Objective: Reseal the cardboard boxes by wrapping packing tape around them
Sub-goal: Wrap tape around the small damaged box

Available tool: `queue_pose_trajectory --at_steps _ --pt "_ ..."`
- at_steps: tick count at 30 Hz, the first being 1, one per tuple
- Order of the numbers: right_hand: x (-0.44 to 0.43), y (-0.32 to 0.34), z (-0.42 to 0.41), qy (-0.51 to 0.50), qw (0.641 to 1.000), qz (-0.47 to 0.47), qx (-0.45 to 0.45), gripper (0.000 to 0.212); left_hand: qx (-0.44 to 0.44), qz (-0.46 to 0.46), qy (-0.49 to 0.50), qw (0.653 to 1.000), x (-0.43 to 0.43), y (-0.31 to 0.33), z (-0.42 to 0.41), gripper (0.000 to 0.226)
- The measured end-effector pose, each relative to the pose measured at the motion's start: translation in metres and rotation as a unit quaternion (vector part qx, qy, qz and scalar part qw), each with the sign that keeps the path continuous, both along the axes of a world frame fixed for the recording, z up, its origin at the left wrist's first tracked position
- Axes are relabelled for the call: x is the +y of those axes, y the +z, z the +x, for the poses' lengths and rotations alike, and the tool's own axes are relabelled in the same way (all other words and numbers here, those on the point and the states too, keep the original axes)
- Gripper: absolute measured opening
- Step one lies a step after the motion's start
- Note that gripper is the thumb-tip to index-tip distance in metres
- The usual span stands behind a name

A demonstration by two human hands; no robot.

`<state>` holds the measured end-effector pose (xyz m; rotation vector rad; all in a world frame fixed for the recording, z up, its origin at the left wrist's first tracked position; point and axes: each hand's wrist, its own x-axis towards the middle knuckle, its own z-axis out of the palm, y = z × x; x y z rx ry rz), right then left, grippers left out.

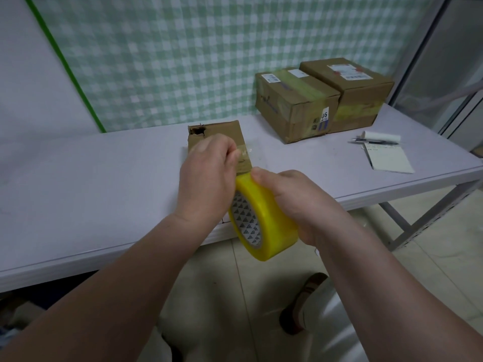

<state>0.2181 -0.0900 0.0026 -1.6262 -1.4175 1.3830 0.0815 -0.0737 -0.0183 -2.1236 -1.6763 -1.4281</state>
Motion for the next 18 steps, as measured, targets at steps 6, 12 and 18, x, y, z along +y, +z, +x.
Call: queue_pose_trajectory --at_steps 6,12,18 --pt "0.001 -0.008 0.007 -0.006 0.999 -0.029 -0.02 0.051 -0.213 -0.098 -0.013 0.972 0.008 0.012 -0.001 0.021" --pt "0.002 -0.007 0.008 -0.023 0.998 -0.027 -0.049 0.054 -0.155 -0.042 -0.029 0.987 0.005 0.01 0.002 0.02" --pt "0.002 -0.01 0.003 -0.026 0.994 -0.035 -0.103 0.064 -0.12 0.016 -0.017 0.993 0.013 0.026 -0.004 0.012"
